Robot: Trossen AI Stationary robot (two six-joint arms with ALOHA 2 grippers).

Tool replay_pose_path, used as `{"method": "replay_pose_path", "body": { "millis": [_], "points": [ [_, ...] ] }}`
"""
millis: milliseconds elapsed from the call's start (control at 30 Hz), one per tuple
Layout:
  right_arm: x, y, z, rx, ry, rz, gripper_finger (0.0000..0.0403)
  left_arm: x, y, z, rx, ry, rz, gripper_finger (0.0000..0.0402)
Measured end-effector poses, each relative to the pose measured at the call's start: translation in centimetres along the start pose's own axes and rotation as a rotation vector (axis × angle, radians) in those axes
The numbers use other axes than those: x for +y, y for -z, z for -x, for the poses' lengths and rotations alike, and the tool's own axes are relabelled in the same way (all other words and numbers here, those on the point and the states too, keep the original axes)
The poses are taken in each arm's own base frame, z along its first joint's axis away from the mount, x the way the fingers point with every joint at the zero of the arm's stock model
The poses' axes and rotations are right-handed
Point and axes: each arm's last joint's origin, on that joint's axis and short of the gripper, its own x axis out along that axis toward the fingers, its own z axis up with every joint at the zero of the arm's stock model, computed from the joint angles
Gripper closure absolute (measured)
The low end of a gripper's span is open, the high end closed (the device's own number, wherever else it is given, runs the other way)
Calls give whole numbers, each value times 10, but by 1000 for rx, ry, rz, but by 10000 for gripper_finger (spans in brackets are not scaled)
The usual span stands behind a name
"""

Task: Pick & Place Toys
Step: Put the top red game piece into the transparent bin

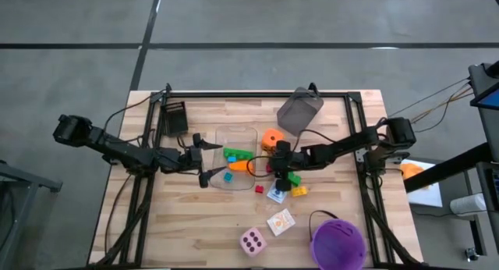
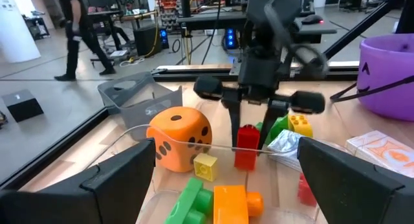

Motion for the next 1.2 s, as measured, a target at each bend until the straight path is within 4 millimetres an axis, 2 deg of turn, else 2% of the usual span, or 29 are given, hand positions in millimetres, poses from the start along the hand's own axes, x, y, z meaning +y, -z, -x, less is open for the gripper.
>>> {"method": "replay_pose_path", "body": {
  "millis": [267,400,500,633,933,1100,1133,1200],
  "points": [
    [12,-19,36,-150,9,49,276,0,0,0,-1,0,1,25],
    [17,-38,51,-393,-12,74,276,0,0,0,-3,0,5,25],
    [21,-49,53,-602,-77,86,276,0,0,0,-4,0,7,25],
    [20,-53,39,-713,-96,76,276,0,-1,0,-5,0,22,25],
    [12,-56,-10,-578,-67,46,276,0,-1,0,-11,0,24,25],
    [11,-58,-22,-499,-61,51,276,0,-1,0,-7,0,22,25],
    [11,-58,-23,-486,-61,52,270,0,-1,0,-6,0,22,25],
    [12,-58,-24,-477,-65,40,233,0,-1,0,-5,0,21,25]
  ]
}}
